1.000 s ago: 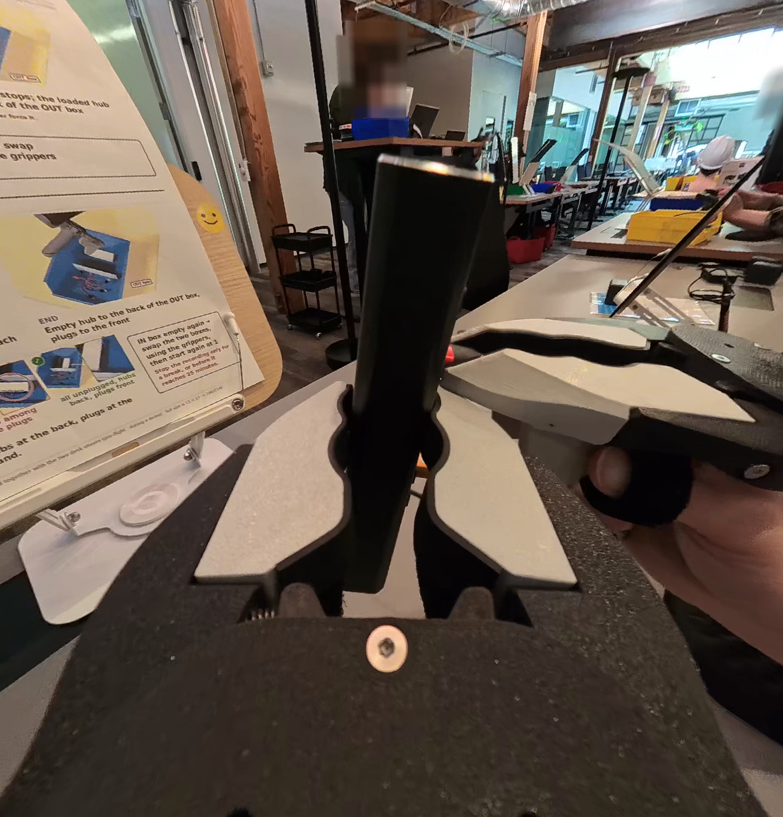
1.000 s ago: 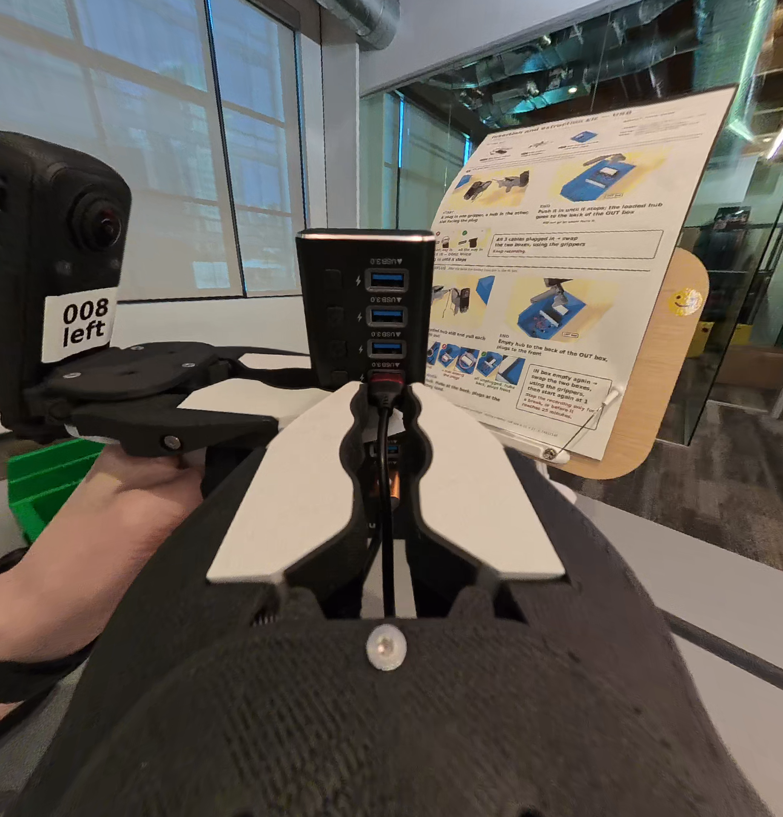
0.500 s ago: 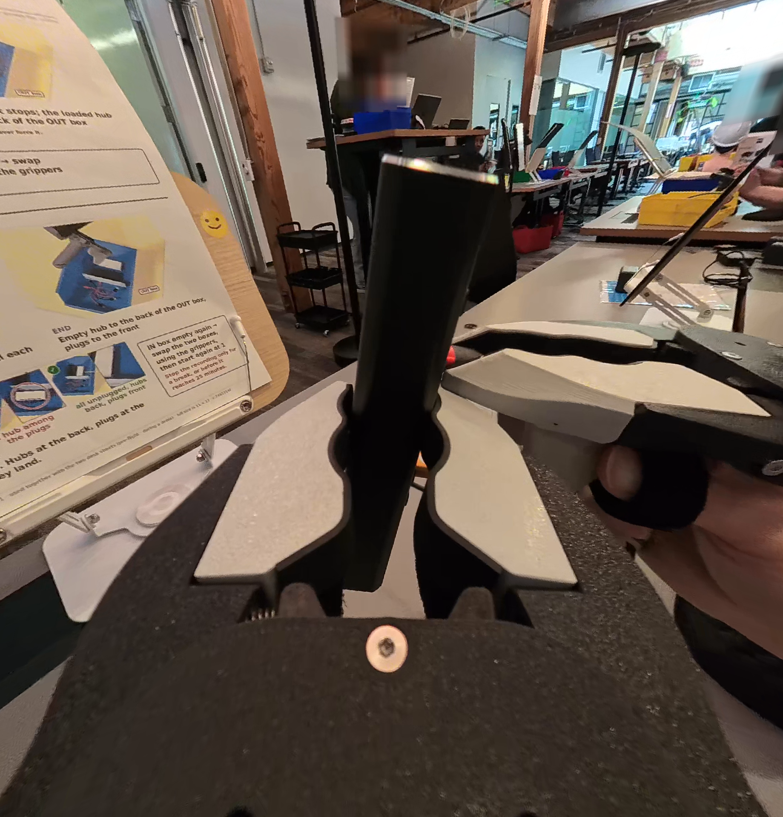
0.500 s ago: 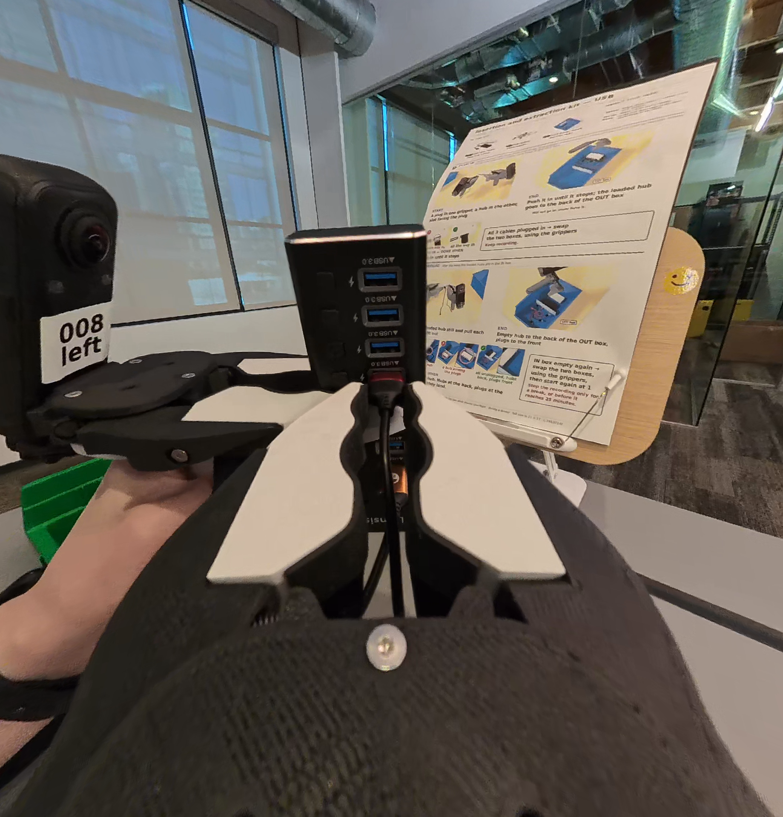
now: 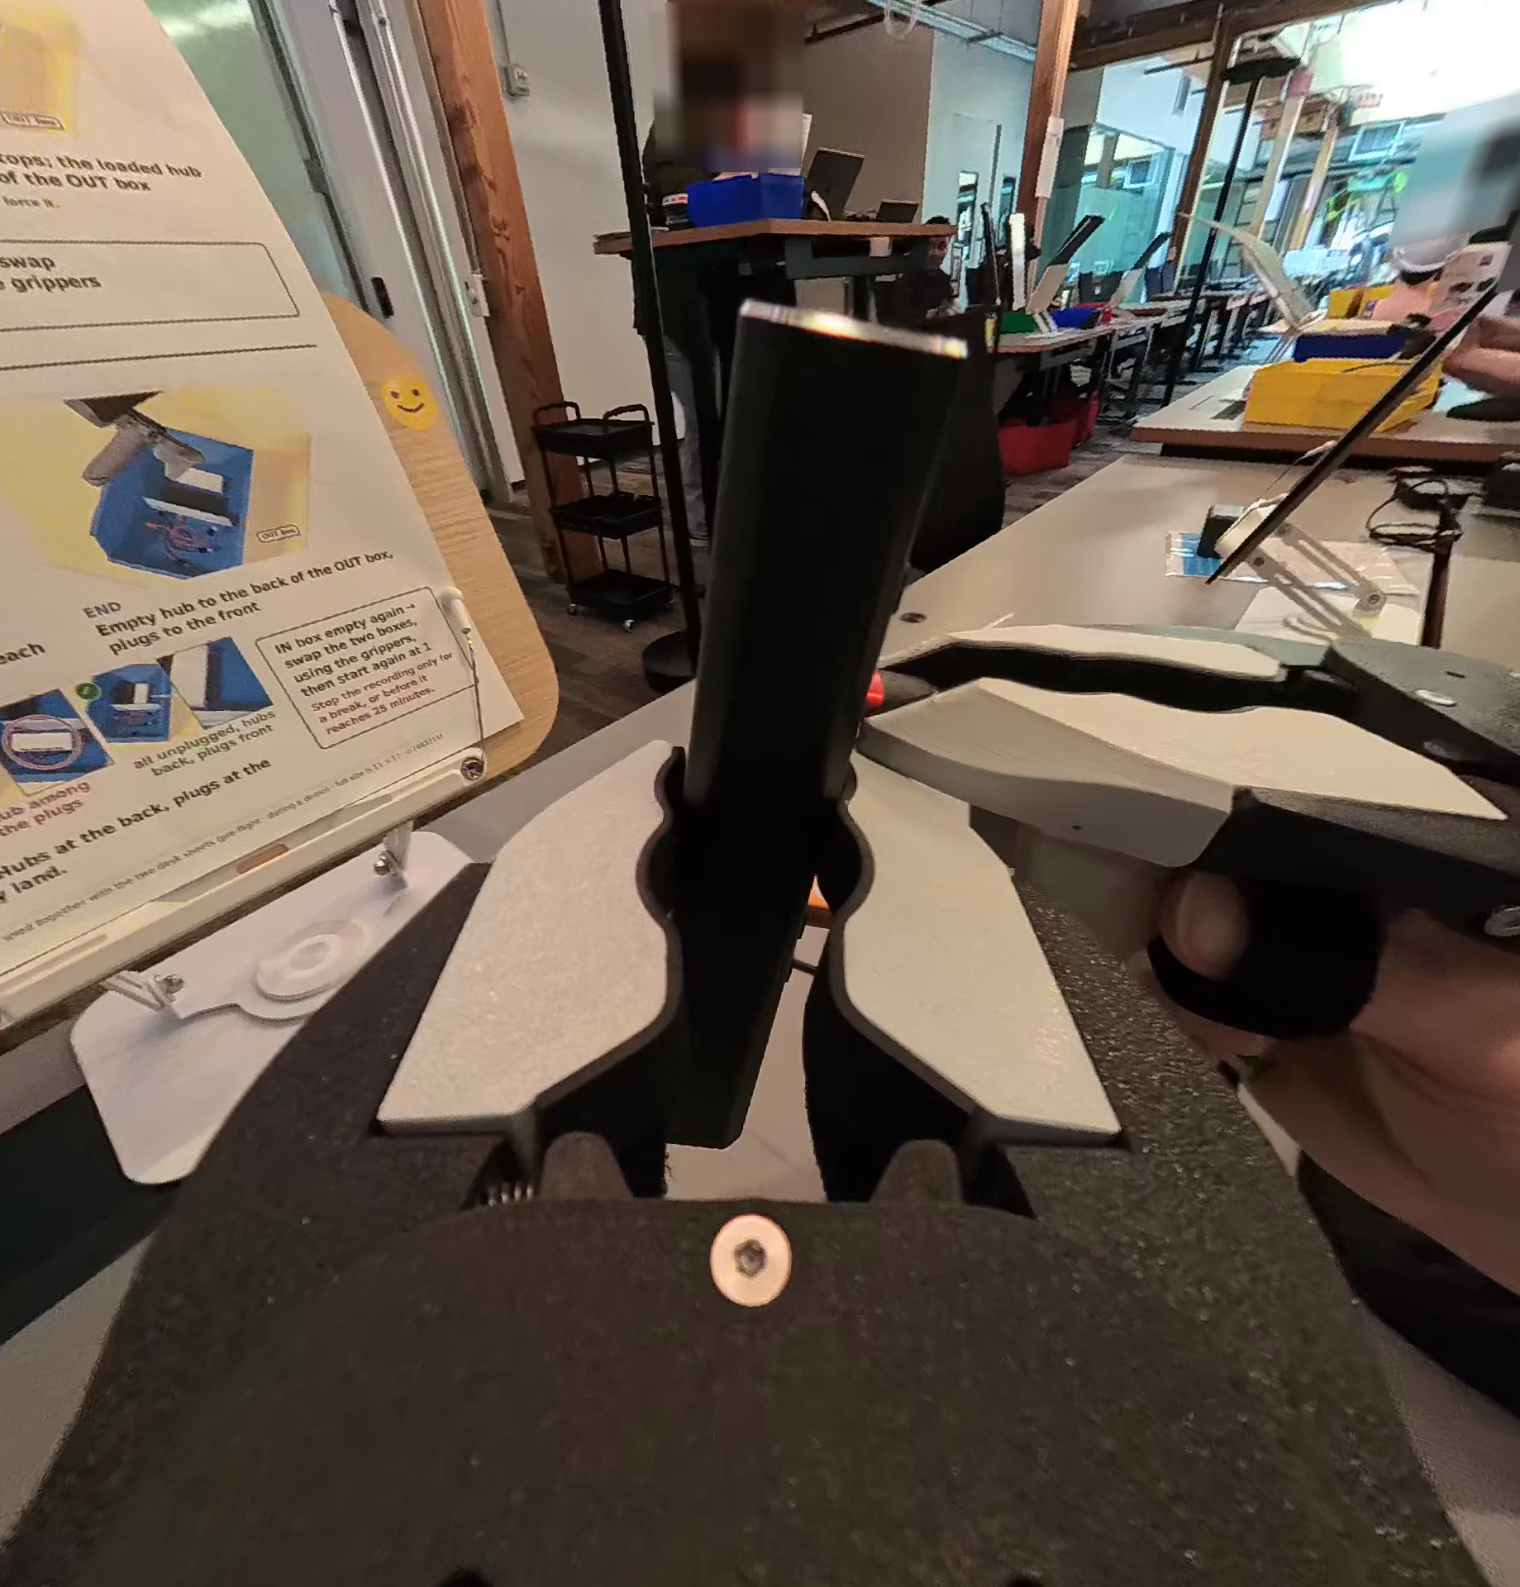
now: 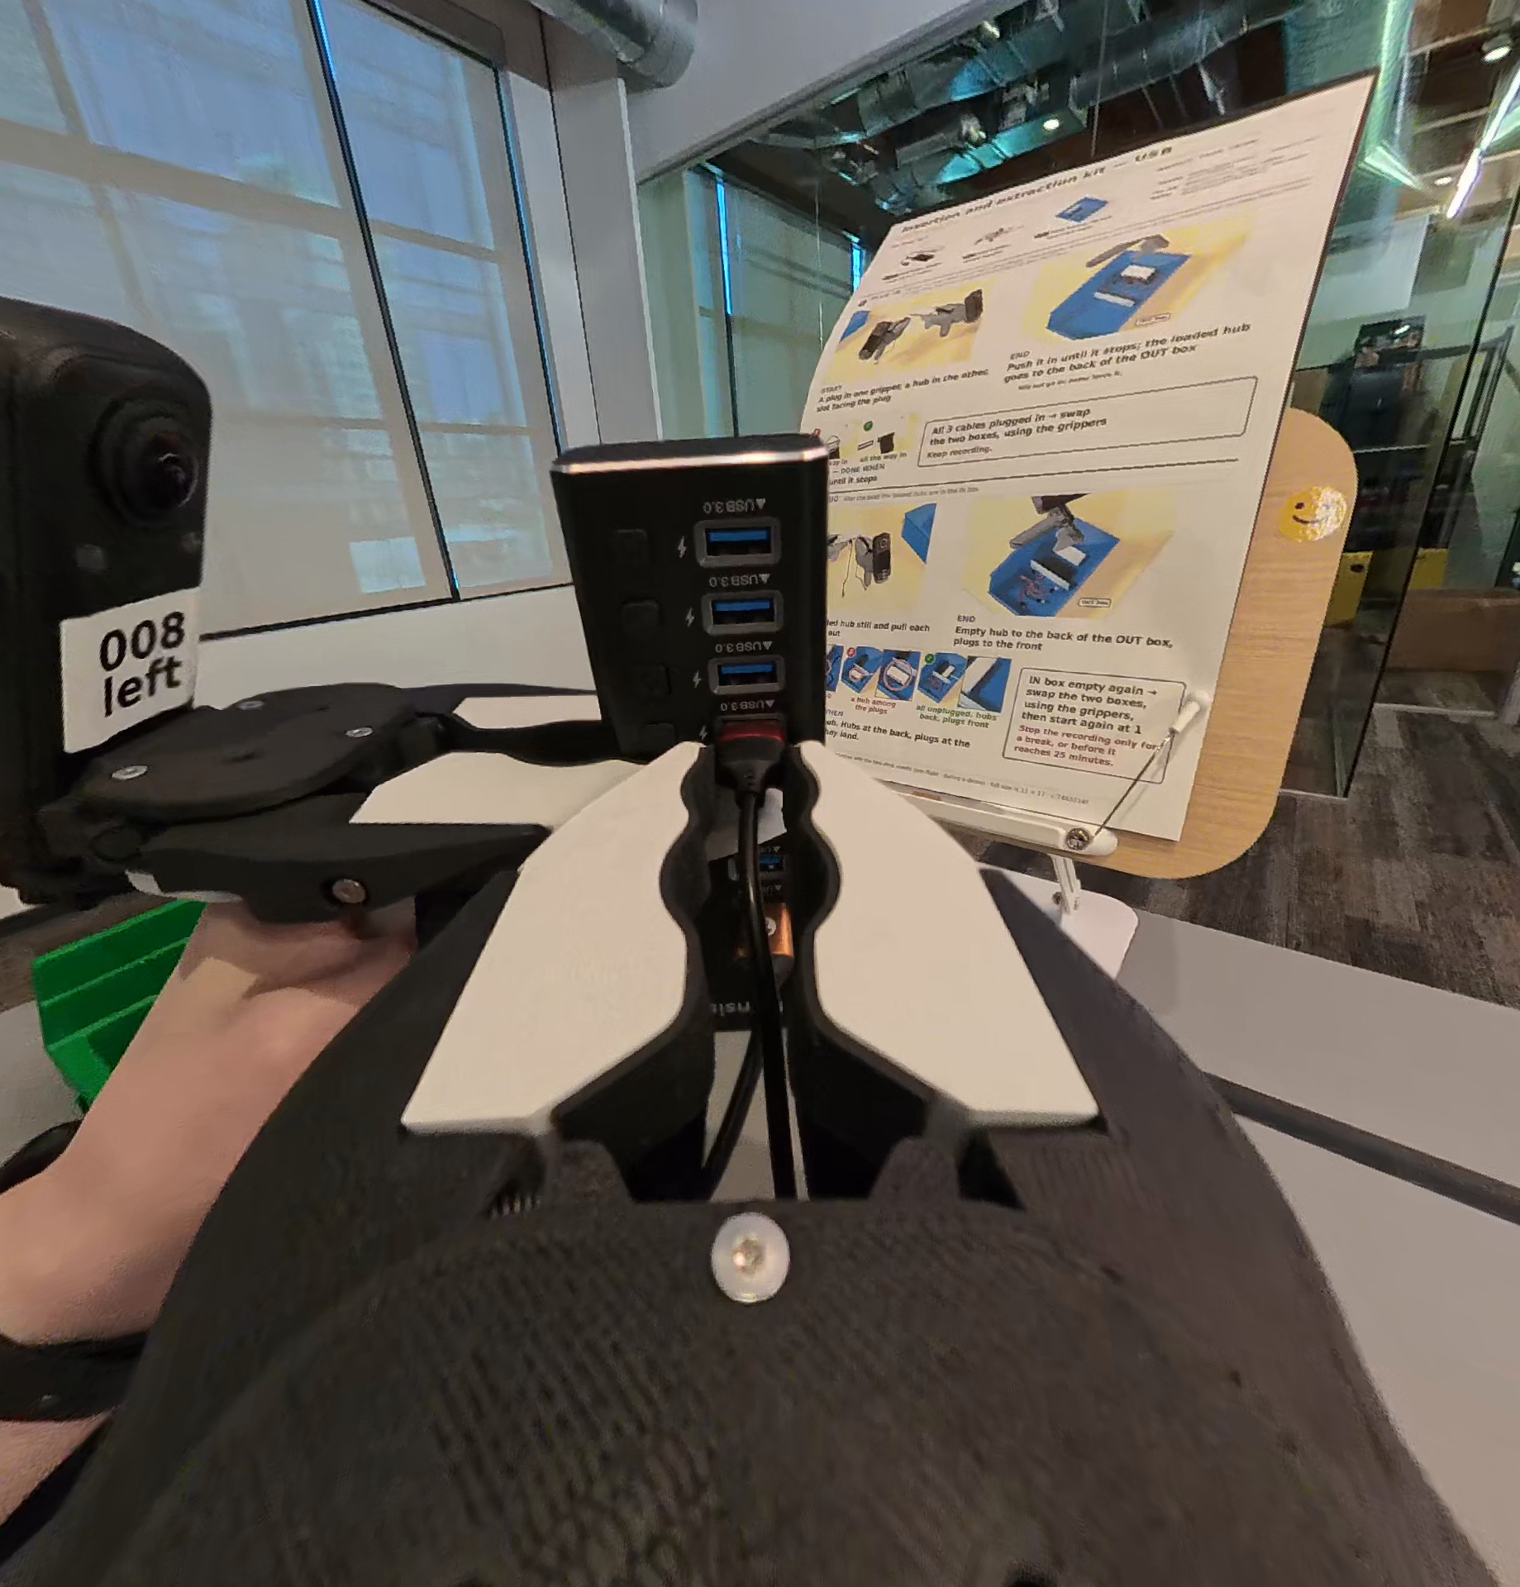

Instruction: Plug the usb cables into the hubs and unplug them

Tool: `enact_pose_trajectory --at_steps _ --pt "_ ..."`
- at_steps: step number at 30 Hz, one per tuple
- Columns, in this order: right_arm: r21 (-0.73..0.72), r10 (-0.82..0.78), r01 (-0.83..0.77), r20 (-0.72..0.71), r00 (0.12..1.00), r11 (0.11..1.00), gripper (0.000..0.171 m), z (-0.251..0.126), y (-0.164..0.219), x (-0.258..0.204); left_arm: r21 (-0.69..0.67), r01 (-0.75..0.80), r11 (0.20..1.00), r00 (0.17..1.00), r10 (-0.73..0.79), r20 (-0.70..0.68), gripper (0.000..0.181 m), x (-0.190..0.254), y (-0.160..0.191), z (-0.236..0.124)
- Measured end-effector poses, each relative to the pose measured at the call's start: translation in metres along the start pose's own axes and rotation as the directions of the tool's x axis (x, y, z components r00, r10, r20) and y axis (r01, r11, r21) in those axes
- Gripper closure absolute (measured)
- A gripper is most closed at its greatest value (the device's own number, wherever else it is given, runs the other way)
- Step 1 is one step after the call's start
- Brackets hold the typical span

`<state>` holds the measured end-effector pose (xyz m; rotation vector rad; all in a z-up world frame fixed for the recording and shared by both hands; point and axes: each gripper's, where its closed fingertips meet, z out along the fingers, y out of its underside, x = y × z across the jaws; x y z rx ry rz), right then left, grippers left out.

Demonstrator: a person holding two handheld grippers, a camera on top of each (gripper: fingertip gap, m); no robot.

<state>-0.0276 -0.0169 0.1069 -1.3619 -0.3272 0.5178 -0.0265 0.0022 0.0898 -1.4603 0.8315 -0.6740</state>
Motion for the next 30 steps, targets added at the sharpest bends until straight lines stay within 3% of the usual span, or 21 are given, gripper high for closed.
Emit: enact_pose_trajectory --at_steps 8,18,23,30 --pt "0.038 0.003 -0.003 -0.004 1.0 0.999 0.155 -0.002 -0.003 -0.002 0.011 -0.069 0.998 0.997 0.069 0.037 0.152 0.0 -0.003 -0.002" --pt "0.013 -0.024 0.023 0.099 0.995 1.0 0.155 0.0 -0.008 -0.007 0.028 0.021 0.999 0.999 -0.019 -0.045 0.152 0.001 -0.008 -0.005" --pt "0.036 -0.001 0.001 -0.015 1.0 0.999 0.155 0.0 -0.004 -0.004 0.021 -0.024 0.999 0.999 0.024 0.025 0.152 -0.002 -0.005 -0.003" --pt "0.052 -0.065 0.064 0.023 0.998 0.997 0.154 -0.001 -0.009 -0.008 0.027 -0.077 0.997 0.996 0.076 0.037 0.152 -0.003 -0.01 -0.006"
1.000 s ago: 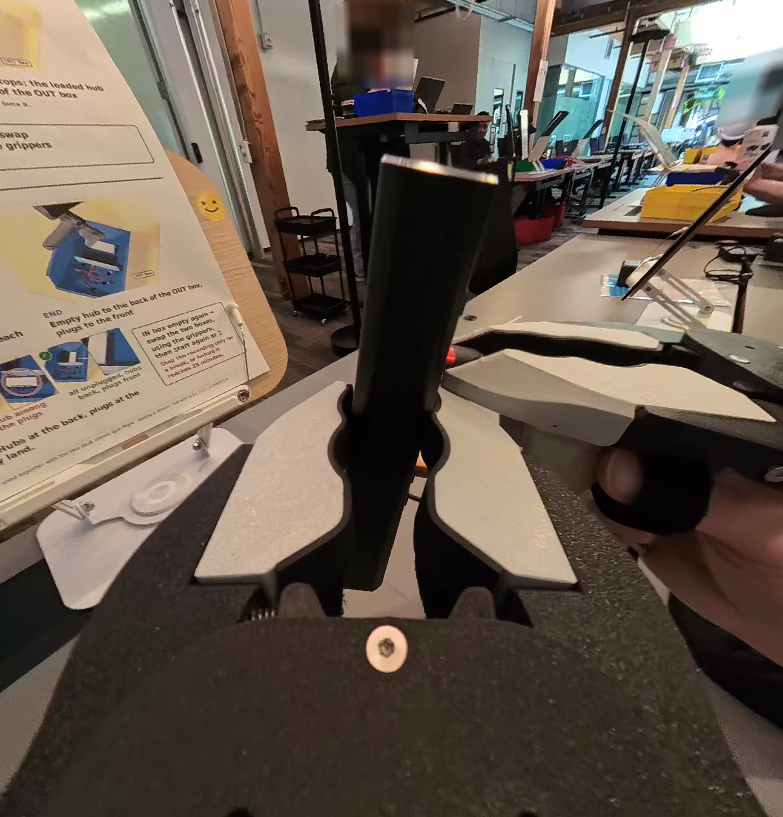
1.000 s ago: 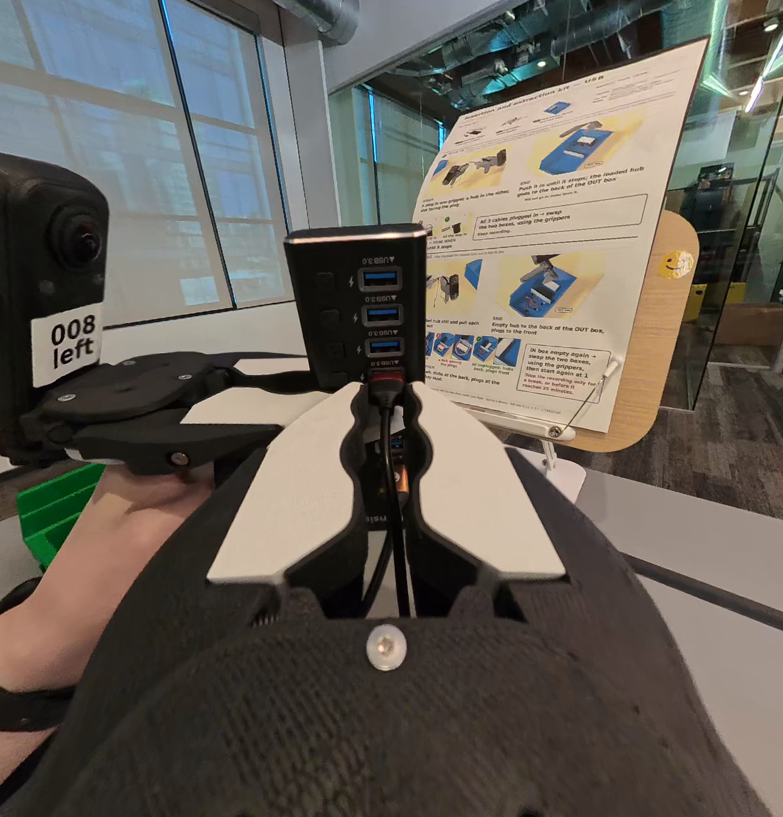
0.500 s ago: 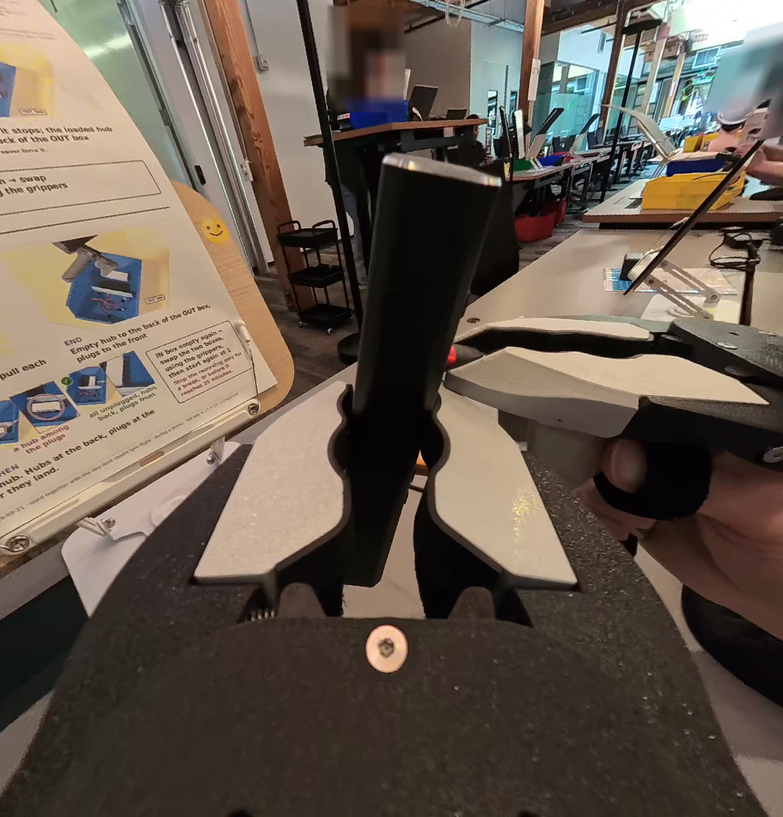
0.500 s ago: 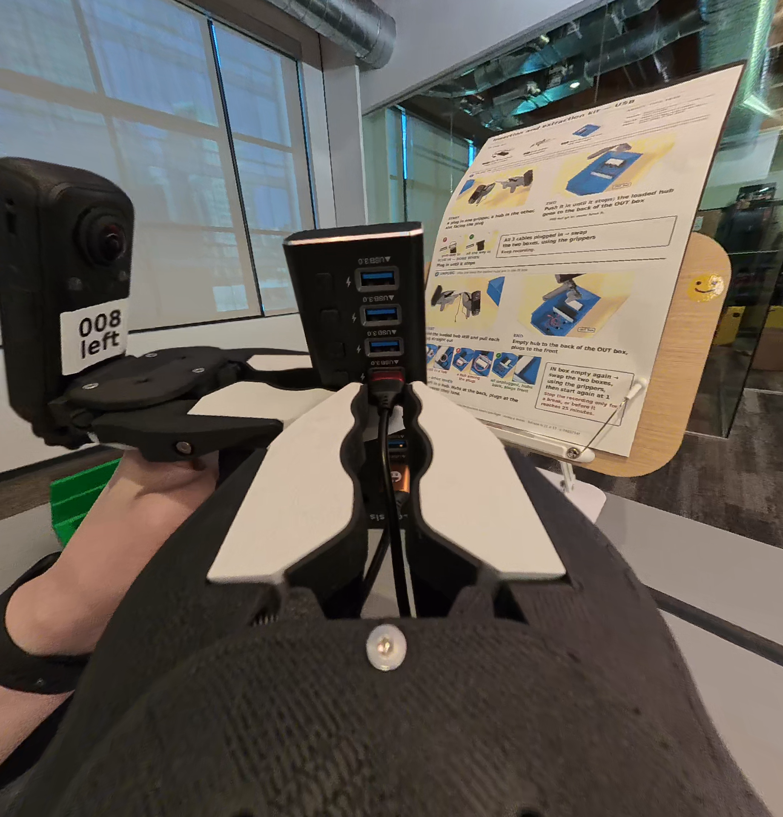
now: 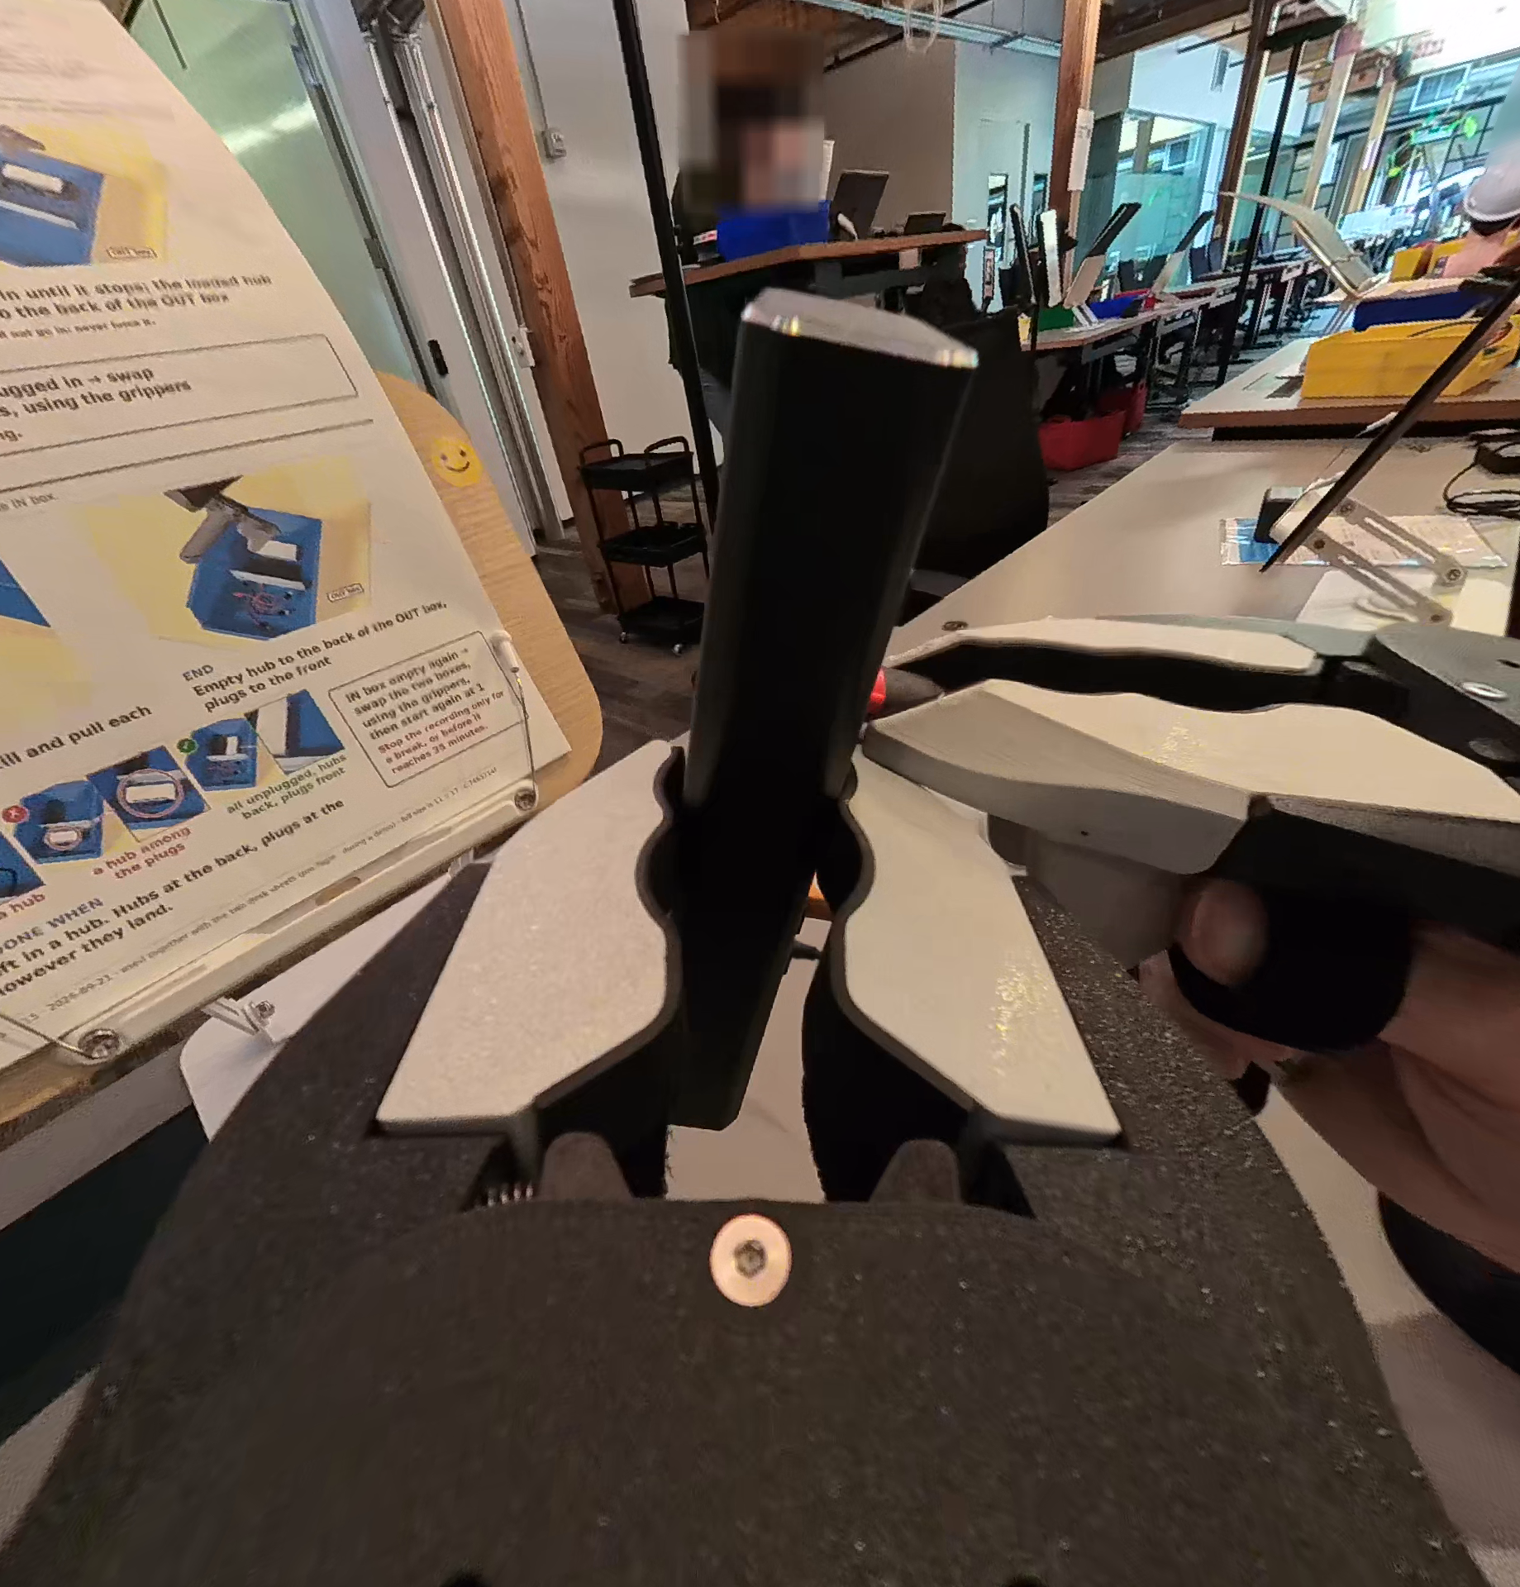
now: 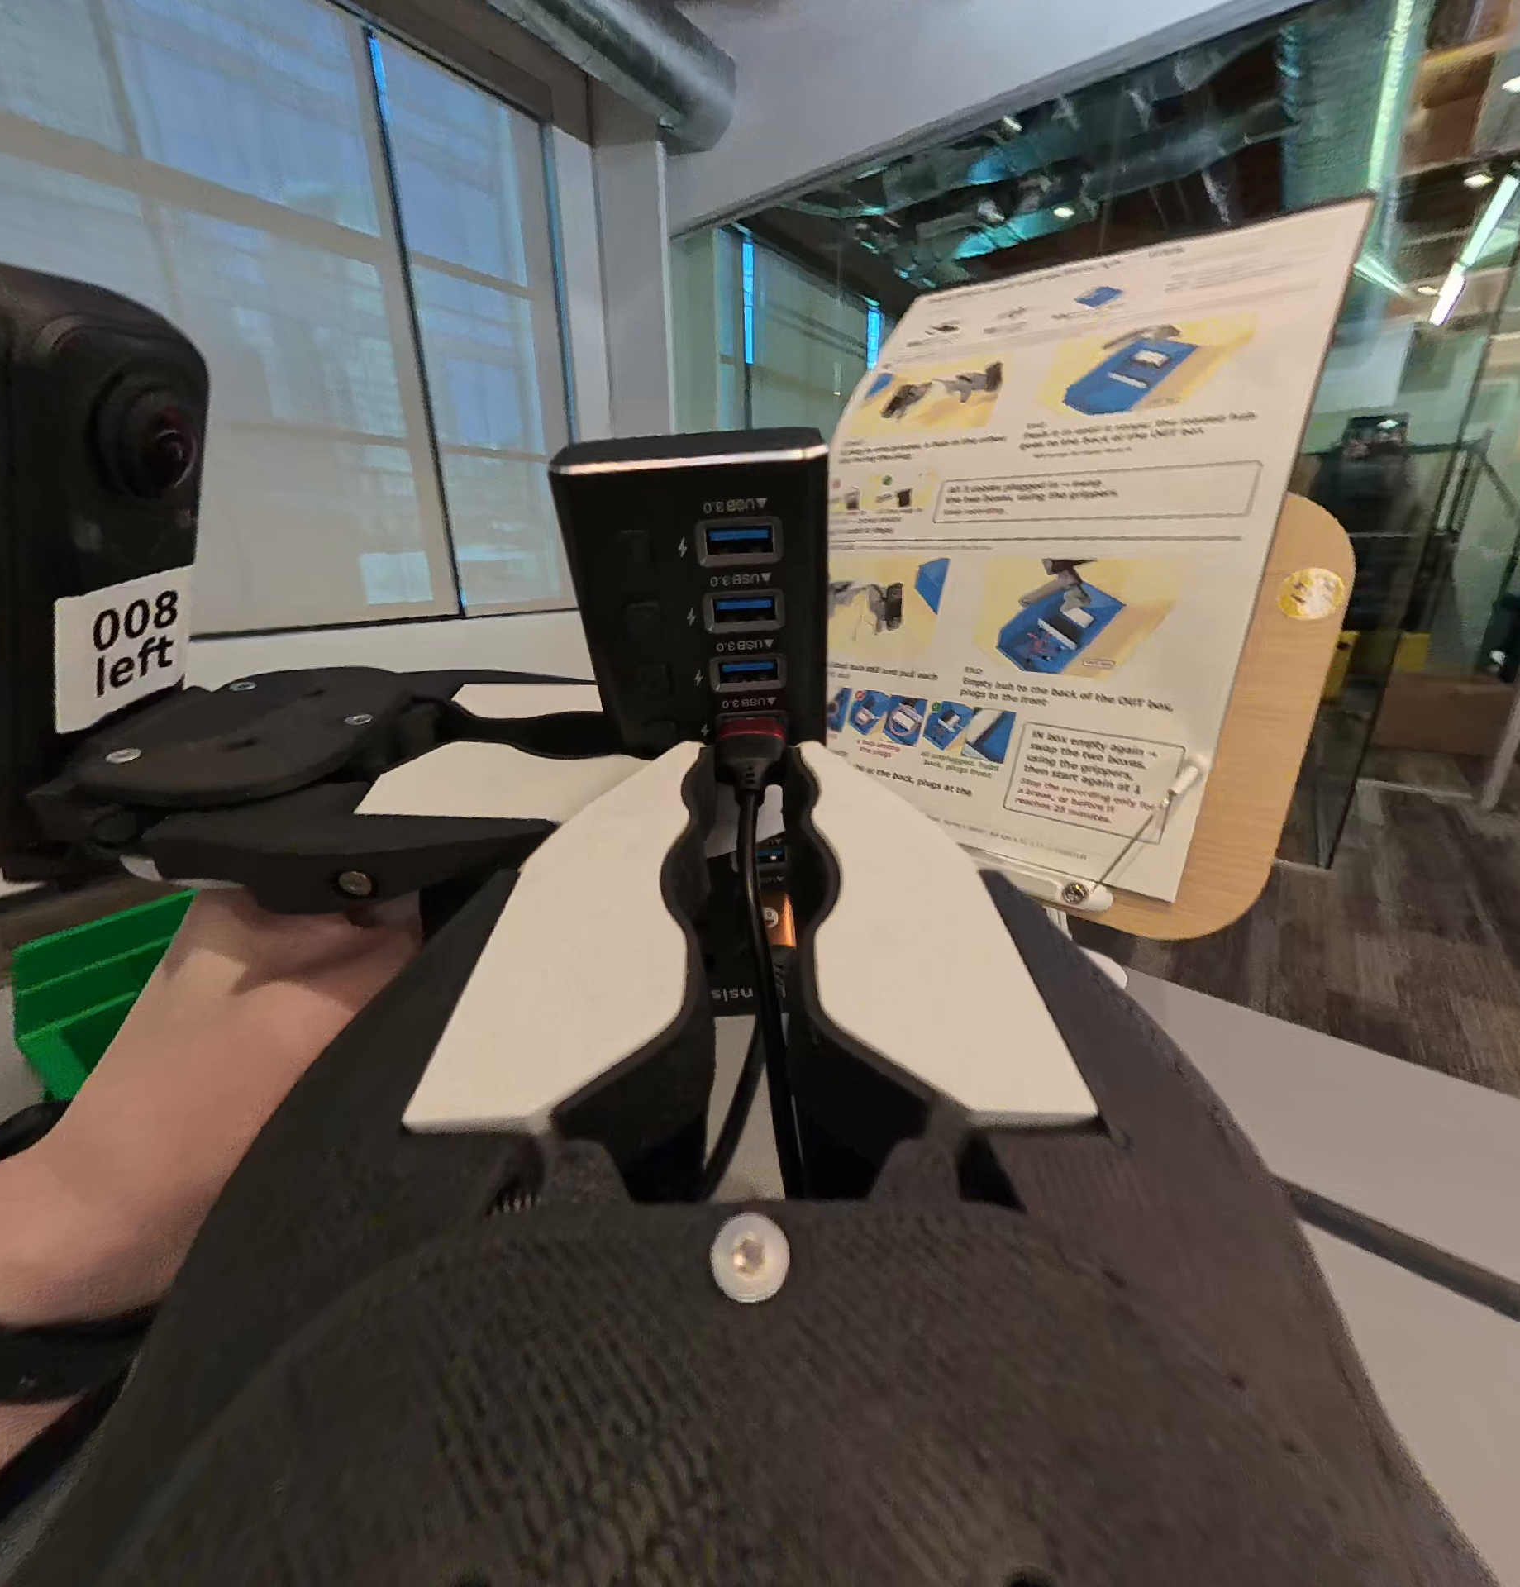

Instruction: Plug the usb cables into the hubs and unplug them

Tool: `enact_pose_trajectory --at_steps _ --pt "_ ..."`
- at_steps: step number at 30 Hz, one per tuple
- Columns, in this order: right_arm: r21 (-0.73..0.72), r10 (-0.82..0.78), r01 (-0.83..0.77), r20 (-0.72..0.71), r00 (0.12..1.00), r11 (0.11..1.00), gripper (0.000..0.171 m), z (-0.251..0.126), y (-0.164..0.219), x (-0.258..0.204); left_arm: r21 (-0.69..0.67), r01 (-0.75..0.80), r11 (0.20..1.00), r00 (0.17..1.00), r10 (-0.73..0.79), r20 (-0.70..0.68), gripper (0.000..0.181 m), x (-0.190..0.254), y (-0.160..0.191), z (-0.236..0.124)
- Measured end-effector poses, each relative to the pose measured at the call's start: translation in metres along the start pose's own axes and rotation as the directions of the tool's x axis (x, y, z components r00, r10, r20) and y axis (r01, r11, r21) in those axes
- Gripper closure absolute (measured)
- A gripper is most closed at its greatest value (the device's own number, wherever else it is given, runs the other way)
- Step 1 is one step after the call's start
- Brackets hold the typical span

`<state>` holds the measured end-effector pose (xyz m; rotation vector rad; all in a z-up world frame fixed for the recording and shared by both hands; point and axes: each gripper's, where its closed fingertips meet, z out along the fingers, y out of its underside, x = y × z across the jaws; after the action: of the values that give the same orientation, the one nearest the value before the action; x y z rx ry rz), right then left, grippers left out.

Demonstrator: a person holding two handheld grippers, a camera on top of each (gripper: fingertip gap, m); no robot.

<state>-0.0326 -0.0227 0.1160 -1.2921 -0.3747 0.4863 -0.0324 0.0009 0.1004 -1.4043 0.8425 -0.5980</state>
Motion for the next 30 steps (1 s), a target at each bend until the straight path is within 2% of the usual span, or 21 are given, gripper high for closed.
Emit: enact_pose_trajectory --at_steps 3,9,12,13,14,15,16,18,19,24,27,30 --pt "-0.01 0.005 -0.005 0.045 0.999 1.0 0.155 0.0 -0.002 -0.001 -0.001 -0.03 1.0 0.999 0.03 0.021 0.152 -0.001 -0.003 -0.002" --pt "0.022 0.082 -0.081 -0.041 0.996 0.997 0.155 -0.004 -0.004 -0.002 0.003 -0.039 0.999 0.999 0.039 0.016 0.152 0.002 -0.005 -0.003" --pt "0.03 -0.01 0.01 -0.002 1.0 0.999 0.155 -0.004 -0.01 -0.007 0.02 -0.049 0.999 0.999 0.048 0.019 0.152 0.001 -0.011 -0.007" --pt "0.029 -0.044 0.043 0.027 0.999 0.999 0.155 -0.006 -0.013 -0.008 0.015 -0.047 0.999 0.996 0.046 0.077 0.152 -0.011 -0.012 -0.01" --pt "0.089 -0.087 0.084 0.029 0.996 0.992 0.156 -0.013 -0.025 -0.005 0.009 -0.035 0.999 0.984 0.033 0.176 0.152 -0.035 -0.011 -0.017" --pt "0.106 -0.119 0.119 0.001 0.993 0.987 0.155 -0.019 -0.035 0.003 0.012 0.008 1.0 0.974 -0.01 0.228 0.152 -0.061 -0.009 -0.028" --pt "0.116 -0.123 0.125 -0.024 0.992 0.985 0.155 -0.023 -0.044 0.012 0.032 0.085 0.996 0.976 -0.09 0.197 0.153 -0.076 -0.011 -0.039" --pt "0.073 -0.113 0.11 0.043 0.993 0.991 0.155 -0.022 -0.046 0.014 0.13 0.218 0.967 0.973 -0.226 0.053 0.153 -0.08 -0.031 -0.059" --pt "0.023 -0.111 0.11 0.068 0.992 0.994 0.155 -0.019 -0.041 0.015 0.154 0.232 0.961 0.971 -0.239 0.03 0.153 -0.078 -0.038 -0.065" --pt "-0.046 0.107 -0.098 0.283 0.953 0.994 0.155 -0.026 -0.047 0.012 0.086 0.127 0.988 0.99 -0.132 0.045 0.153 -0.061 -0.042 -0.063" --pt "-0.065 0.148 -0.134 0.392 0.908 0.989 0.155 -0.055 -0.076 0.02 0.041 0.126 0.991 0.992 -0.126 -0.001 0.153 -0.052 -0.037 -0.057" --pt "-0.098 0.141 -0.107 0.474 0.869 0.989 0.156 -0.108 -0.102 0.035 0.047 0.143 0.989 0.989 -0.141 -0.038 0.153 -0.048 -0.039 -0.058"
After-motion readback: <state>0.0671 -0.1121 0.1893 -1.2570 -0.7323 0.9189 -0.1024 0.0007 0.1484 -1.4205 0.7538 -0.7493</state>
